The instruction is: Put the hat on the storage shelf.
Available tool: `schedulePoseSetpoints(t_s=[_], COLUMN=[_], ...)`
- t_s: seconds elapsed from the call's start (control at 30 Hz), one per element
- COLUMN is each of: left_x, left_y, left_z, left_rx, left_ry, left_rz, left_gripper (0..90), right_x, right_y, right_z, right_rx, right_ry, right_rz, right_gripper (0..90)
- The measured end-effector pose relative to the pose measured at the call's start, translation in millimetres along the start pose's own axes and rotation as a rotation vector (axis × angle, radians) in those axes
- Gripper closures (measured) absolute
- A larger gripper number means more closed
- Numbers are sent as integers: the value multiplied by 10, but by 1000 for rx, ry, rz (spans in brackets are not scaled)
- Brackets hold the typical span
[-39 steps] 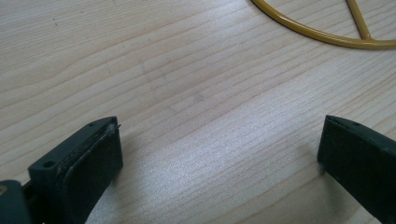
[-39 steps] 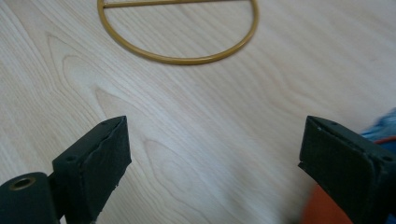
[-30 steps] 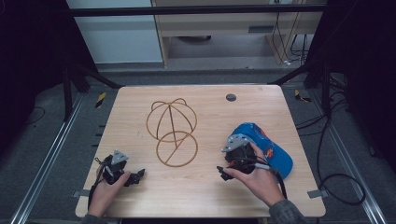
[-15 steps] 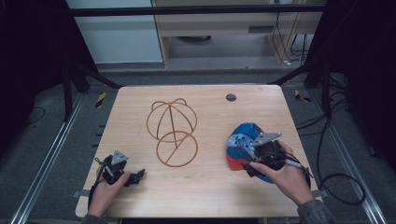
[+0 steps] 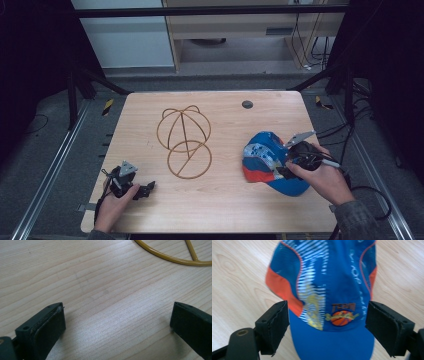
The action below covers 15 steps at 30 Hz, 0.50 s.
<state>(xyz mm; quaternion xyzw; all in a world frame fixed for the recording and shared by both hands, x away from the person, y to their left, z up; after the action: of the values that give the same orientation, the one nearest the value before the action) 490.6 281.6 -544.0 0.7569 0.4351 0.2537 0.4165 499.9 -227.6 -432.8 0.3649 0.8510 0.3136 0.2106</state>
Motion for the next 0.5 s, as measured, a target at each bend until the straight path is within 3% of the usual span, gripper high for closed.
schedulePoseSetpoints(t_s=[0.13, 0.27, 0.5], left_x=[0, 0, -1], left_y=[0, 0, 1], left_z=[0, 0, 2], left_rx=[0, 0, -2], left_ry=[0, 0, -2], left_rz=[0, 0, -2], left_gripper=[0, 0, 0], right_x=[-103, -172, -279], right_y=[56, 127, 260], right_z=[32, 81, 146], right_rx=[31, 60, 84], right_ry=[5, 38, 22], right_rz=[-1, -4, -7], right_gripper=[200, 198, 176])
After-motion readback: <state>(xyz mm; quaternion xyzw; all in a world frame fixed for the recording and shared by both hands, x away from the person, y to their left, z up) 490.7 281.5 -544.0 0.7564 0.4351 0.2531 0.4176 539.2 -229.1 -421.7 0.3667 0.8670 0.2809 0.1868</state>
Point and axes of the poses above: each handheld gripper's, and its own axes: z roughly forward along the jaws, y roughly out of its top, x roughly to its left, the point moved 5 cm from there along z, roughly forward along the jaws, and after that the axes turned 13 degrees about -x, right-handed, at the moved point
